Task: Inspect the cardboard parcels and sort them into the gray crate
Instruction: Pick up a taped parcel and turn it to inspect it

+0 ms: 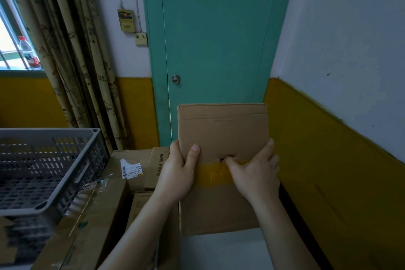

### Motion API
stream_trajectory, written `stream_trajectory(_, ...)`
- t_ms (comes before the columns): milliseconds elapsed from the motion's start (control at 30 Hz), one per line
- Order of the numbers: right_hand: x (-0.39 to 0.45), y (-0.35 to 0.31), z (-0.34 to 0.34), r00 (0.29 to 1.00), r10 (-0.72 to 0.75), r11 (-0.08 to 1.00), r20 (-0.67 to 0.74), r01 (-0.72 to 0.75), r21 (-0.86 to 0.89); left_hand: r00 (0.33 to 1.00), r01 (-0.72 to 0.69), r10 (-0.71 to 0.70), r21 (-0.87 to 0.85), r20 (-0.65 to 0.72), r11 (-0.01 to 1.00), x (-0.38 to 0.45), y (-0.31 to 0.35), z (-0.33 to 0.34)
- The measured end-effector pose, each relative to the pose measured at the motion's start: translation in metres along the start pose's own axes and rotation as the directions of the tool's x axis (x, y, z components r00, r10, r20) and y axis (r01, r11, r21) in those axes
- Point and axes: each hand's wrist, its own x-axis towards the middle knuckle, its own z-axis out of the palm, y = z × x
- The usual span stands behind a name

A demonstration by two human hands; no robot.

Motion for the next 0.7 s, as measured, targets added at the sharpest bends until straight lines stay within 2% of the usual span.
stream_trajectory(167,0.003,0.001,-0.004,0.998,-0.067,0.994,-0.014,0.068,0.082,0.999,-0.013,0.014,-0.041,0.032,0.999,0.003,0.004,-0.007)
stream_trajectory(333,0.009,0.0,-0.013,0.993,-0.072,0.915,-0.097,0.104,0.391,0.994,-0.028,0.039,-0.106,0.105,0.994,0.002,0.0,-0.016)
stream_trajectory(567,0.013,0.008,-0.02,0.985,-0.158,0.917,-0.066,0.171,0.36,0.992,0.019,-0.013,-0.048,0.123,0.999,0.006,0.0,-0.022)
stream_trajectory(700,0.012,0.011,-0.024,0.986,-0.164,0.912,-0.028,0.162,0.376,0.995,0.075,-0.072,-0.045,0.075,0.996,0.007,0.005,-0.027)
